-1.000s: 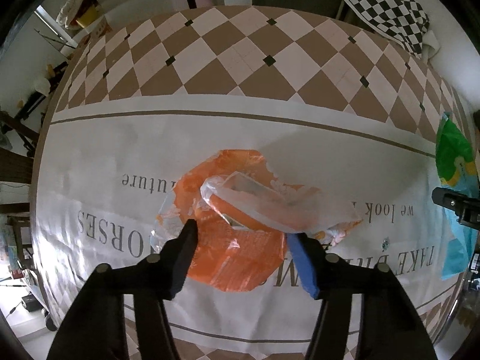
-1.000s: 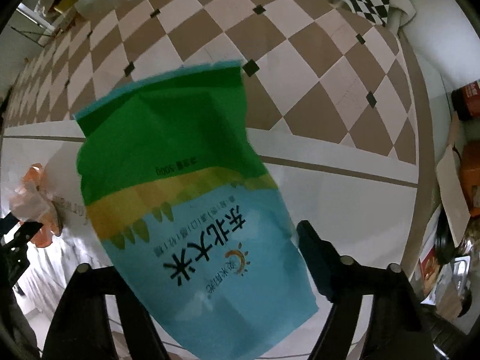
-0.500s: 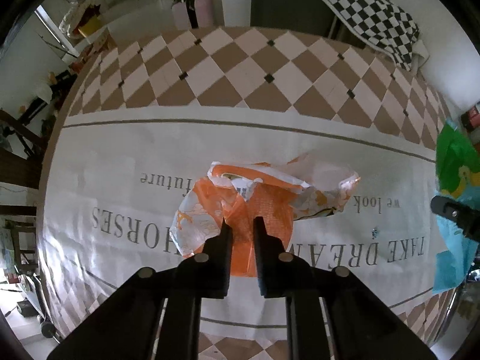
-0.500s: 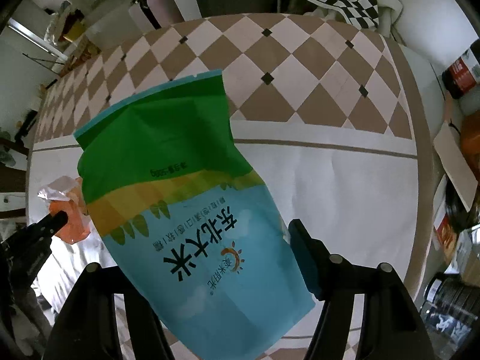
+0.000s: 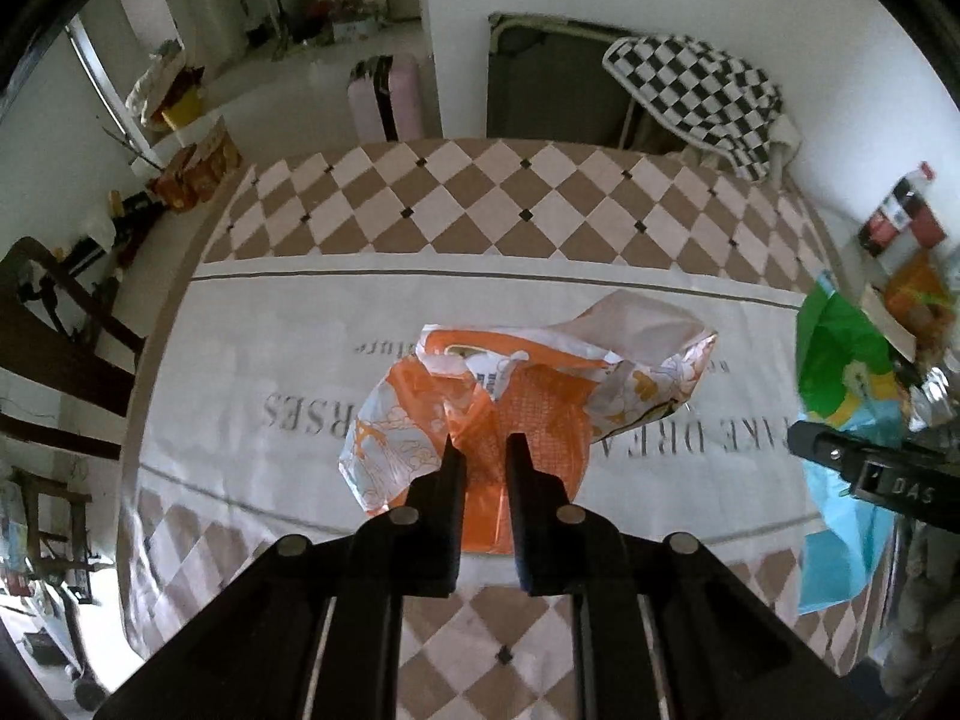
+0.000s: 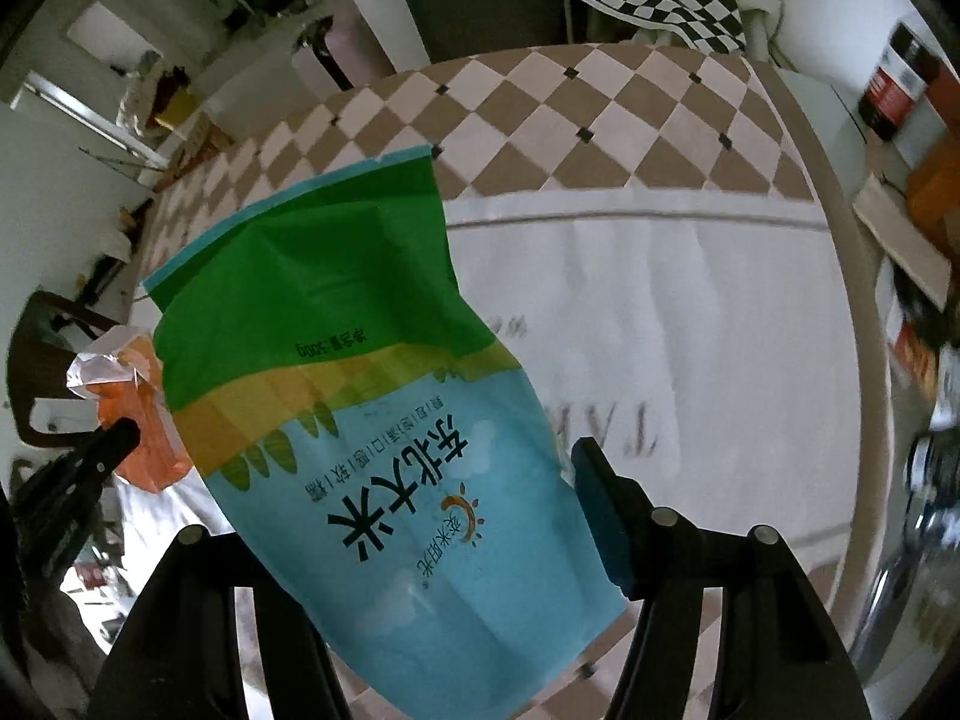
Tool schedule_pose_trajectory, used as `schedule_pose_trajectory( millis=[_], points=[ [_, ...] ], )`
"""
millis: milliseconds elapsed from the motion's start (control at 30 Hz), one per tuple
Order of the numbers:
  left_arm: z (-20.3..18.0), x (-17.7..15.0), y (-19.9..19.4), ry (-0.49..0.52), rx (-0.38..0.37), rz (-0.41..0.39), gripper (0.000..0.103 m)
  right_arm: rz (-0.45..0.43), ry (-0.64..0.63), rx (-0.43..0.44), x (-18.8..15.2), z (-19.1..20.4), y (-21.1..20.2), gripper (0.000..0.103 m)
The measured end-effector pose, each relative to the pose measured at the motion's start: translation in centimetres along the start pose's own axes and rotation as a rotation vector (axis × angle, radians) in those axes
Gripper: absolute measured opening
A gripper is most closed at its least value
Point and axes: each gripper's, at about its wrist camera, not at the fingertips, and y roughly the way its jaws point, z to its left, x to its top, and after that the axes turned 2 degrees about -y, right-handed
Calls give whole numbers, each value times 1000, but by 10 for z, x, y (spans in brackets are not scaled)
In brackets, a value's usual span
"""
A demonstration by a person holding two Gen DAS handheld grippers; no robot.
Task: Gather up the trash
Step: 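Carry orange bag and rice bag over the bin and open both tools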
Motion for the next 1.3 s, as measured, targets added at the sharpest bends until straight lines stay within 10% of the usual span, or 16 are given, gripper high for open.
schedule_pose_trajectory(
  millis=[367,733,967,1300],
  points=[
    [72,-131,-66,102,-84,-56,10,-87,84,48,-182,80,-58,65],
    [138,-288,-57,112,-165,178,10,52,255,92,-413,144,-32,65],
    [145,-369,21,76,-137,370,10,215,320,84,-511,143,55,65],
    [140,-457,249,-60,-77,620,12,341,421,78,-562,92,275,65]
  ],
)
